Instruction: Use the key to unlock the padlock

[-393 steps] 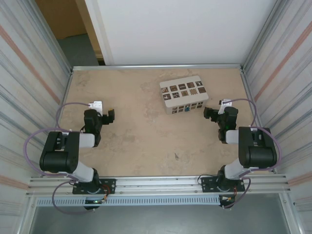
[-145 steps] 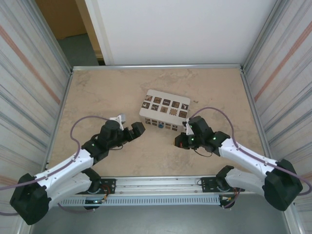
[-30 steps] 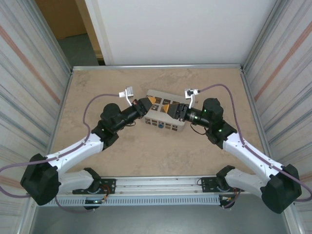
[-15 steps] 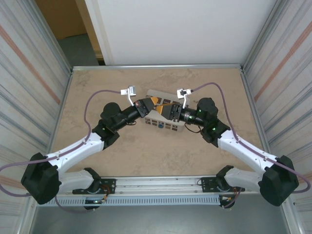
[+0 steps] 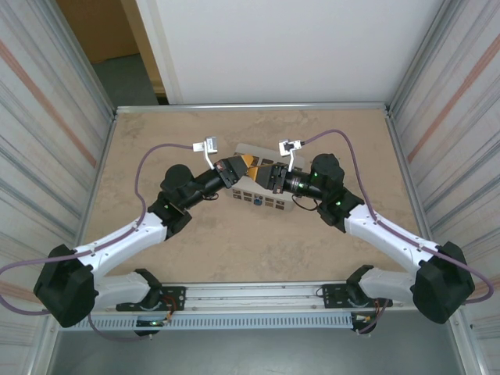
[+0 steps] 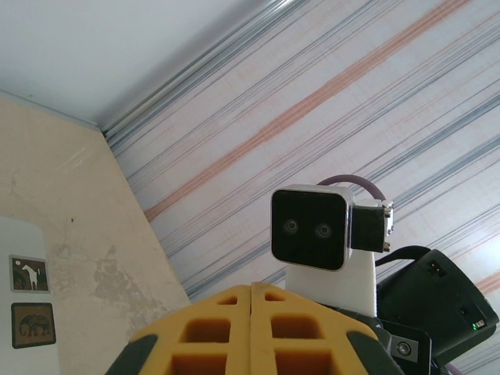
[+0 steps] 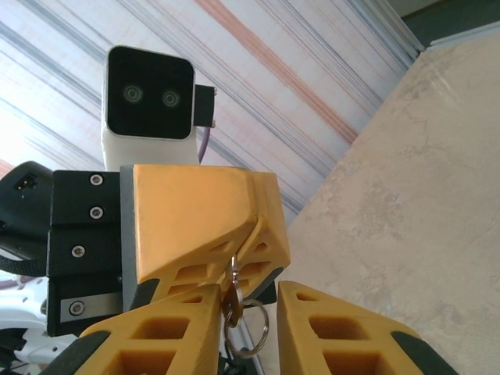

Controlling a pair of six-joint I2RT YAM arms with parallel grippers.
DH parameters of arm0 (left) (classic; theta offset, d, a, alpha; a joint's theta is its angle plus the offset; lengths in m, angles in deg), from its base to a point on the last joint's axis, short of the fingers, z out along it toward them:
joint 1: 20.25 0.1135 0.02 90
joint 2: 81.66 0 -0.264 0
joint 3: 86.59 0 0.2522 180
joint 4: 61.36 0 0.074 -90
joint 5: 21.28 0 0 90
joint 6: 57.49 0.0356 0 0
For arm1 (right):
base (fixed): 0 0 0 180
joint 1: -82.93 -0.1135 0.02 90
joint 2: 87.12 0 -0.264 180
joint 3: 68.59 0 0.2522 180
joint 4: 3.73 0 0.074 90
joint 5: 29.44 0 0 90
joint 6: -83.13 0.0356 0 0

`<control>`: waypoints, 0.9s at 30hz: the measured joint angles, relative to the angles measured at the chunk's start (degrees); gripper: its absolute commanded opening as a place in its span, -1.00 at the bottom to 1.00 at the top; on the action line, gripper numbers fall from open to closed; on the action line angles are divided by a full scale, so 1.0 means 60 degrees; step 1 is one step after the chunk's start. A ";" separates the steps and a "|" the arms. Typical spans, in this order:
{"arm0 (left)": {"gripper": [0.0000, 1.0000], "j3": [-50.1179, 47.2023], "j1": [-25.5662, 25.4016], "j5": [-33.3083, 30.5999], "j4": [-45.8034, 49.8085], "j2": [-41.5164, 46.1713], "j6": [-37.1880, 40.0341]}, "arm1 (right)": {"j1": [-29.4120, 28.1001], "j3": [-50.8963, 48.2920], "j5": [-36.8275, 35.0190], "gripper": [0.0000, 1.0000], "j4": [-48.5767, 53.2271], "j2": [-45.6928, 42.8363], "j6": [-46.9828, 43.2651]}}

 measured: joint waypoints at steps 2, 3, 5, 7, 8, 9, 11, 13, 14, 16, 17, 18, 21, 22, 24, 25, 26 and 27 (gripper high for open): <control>-1.00 0.0000 0.0000 -0.0007 0.0004 0.0000 0.0000 | -0.0040 0.0000 -0.0004 -0.71 -0.0062 0.0000 0.0007; -1.00 0.0000 0.0000 -0.0029 0.0004 -0.0004 0.0000 | -0.0040 0.0007 0.0000 -0.77 -0.0069 0.0000 0.0022; -1.00 -0.0004 0.0000 -0.0044 -0.0004 -0.0004 0.0000 | -0.0044 0.0018 0.0000 -0.89 -0.0076 0.0000 0.0076; -1.00 -0.0004 0.0000 -0.0073 -0.0004 -0.0004 0.0000 | -0.0040 0.0022 -0.0011 -0.96 -0.0044 0.0000 0.0175; -1.00 -0.0007 0.0000 -0.0102 -0.0004 -0.0004 0.0000 | -0.0040 0.0022 -0.0025 -0.98 -0.0036 0.0000 0.0168; -1.00 -0.0015 0.0000 -0.0113 -0.0004 -0.0004 0.0000 | -0.0036 0.0022 -0.0047 -1.00 -0.0022 -0.0007 0.0171; -0.96 -0.0040 0.0000 -0.0135 -0.0011 0.0000 0.0000 | -0.0025 0.0022 -0.0076 -1.00 0.0036 -0.0025 0.0168; -0.75 -0.0069 0.0000 -0.0135 -0.0015 0.0000 0.0000 | -0.0007 0.0022 -0.0076 -1.00 0.0200 -0.0087 0.0168; -0.66 -0.0084 -0.0018 -0.0135 -0.0011 0.0004 0.0007 | 0.0007 0.0022 -0.0076 -1.00 0.0284 -0.0131 0.0164; -0.50 -0.0102 -0.0025 -0.0138 0.0004 0.0036 0.0004 | 0.0073 0.0022 -0.0120 -1.00 0.0510 -0.0229 0.0120; -0.42 -0.0113 -0.0018 -0.0149 0.0007 0.0080 0.0033 | 0.0127 0.0022 -0.0157 -1.00 0.0645 -0.0273 0.0055; -0.32 -0.0138 -0.0007 -0.0171 0.0007 0.0146 0.0040 | 0.0182 0.0029 -0.0197 -1.00 0.0834 -0.0328 -0.0076; -0.04 -0.0233 0.0051 -0.0248 0.0244 0.0546 0.0219 | 0.0255 0.0186 -0.0386 -1.00 0.1756 -0.0444 -0.0641; 0.05 -0.0237 0.0058 -0.0291 0.0470 0.0758 0.0328 | 0.0277 0.0273 -0.0444 -1.00 0.2138 -0.0481 -0.0903; 0.19 -0.0237 0.0073 -0.0397 0.1013 0.1228 0.0667 | 0.0306 0.0463 -0.0586 -1.00 0.2965 -0.0576 -0.1490; 0.26 -0.0233 0.0073 -0.0488 0.1413 0.1512 0.0874 | 0.0357 0.0583 -0.0619 -1.00 0.3384 -0.0612 -0.1847; 0.30 -0.0229 0.0073 -0.0561 0.1810 0.1767 0.1089 | 0.0408 0.0681 -0.0663 -1.00 0.3759 -0.0641 -0.2171; 0.35 -0.0222 0.0073 -0.0652 0.2226 0.2018 0.1311 | 0.0466 0.0790 -0.0729 -1.00 0.4149 -0.0659 -0.2499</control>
